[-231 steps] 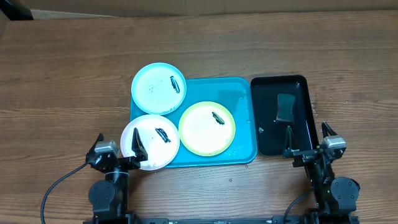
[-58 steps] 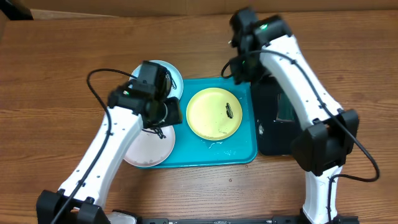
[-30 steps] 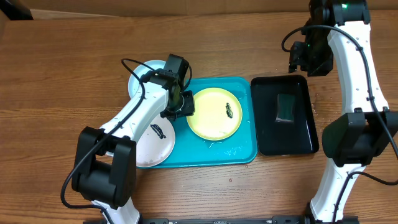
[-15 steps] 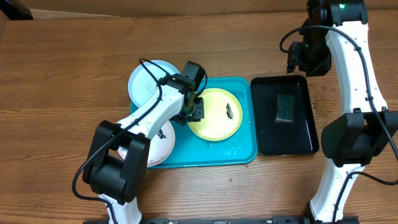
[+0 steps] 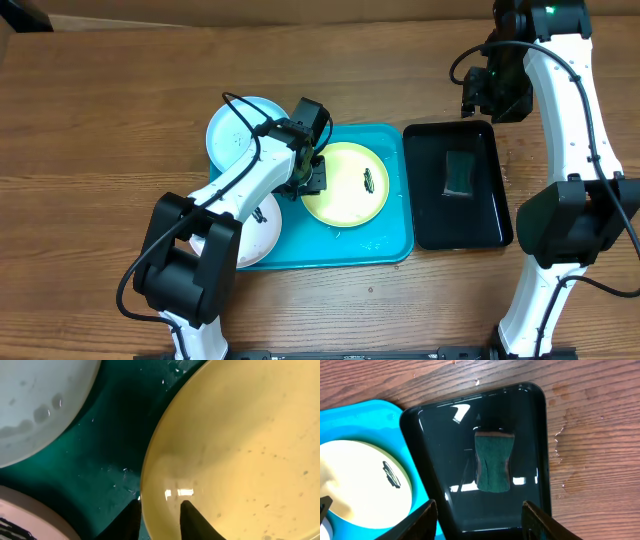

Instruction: Clean dirty plates on tray and stack at the side

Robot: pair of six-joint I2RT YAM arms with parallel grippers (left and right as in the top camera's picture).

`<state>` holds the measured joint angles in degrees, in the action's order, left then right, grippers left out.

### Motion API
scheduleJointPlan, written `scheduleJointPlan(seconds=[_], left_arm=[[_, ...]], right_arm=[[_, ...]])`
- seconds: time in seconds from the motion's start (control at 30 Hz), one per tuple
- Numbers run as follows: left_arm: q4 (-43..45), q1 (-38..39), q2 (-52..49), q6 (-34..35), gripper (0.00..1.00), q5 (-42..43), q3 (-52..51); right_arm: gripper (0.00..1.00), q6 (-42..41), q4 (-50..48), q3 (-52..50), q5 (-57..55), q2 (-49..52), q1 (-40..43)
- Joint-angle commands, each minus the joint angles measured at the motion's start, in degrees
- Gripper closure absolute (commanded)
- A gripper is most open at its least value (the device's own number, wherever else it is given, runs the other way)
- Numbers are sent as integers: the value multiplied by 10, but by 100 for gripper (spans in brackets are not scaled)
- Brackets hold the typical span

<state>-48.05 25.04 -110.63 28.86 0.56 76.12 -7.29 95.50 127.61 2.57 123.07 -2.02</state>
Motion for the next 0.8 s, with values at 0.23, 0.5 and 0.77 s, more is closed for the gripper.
scheduleJointPlan(seconds=[0.23,0.5,0.77], left_arm=[[-3,-3,-7,10,74,-38,5],[-1,-2,-7,10,79,-37,0],[4,-2,-8,10,81,-38,-6]], right_arm=[[45,-2,4,7,1,-6,-2],[45,-2,-5,-24,1,-6,-2],[47,-2,-9,-46,1,-6,-2]])
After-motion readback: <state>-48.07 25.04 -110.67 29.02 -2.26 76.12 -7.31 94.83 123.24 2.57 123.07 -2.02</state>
